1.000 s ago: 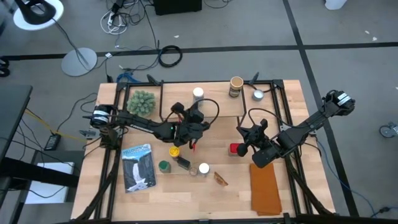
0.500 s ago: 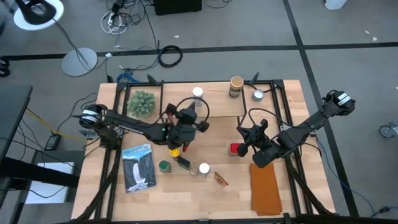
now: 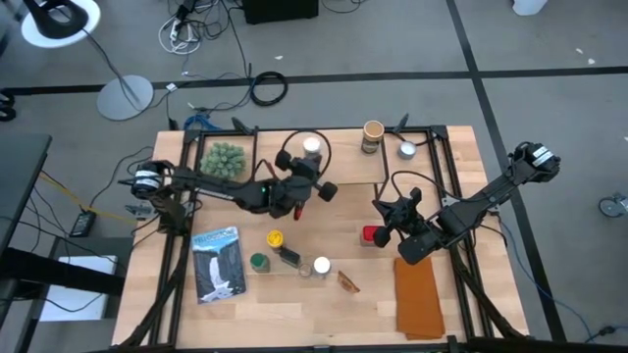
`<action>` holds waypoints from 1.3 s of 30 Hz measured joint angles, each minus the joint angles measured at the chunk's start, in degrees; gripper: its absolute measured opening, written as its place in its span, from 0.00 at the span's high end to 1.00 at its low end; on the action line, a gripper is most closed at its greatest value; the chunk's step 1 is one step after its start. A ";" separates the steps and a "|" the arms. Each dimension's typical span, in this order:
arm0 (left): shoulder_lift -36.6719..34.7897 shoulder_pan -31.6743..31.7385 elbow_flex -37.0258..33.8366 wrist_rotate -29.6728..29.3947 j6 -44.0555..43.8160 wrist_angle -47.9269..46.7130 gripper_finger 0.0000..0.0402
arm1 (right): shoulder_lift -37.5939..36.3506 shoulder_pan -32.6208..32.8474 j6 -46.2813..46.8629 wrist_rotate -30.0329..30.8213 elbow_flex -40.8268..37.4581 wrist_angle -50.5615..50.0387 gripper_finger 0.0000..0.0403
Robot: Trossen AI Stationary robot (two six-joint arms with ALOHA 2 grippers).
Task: Shelf spices
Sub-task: Put the right white seasoning bottle on the shelf
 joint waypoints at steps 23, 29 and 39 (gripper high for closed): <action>-3.83 -6.15 0.00 -12.29 -9.08 -18.25 1.00 | 0.00 0.00 -0.36 -0.16 0.00 0.50 1.00; -10.68 -11.32 0.00 -9.18 -9.34 -22.20 1.00 | 0.00 0.00 -2.87 -3.36 0.00 3.19 1.00; -20.47 -14.76 -4.91 14.59 -4.46 -24.23 1.00 | 0.00 -4.14 -22.36 -15.15 0.00 24.72 1.00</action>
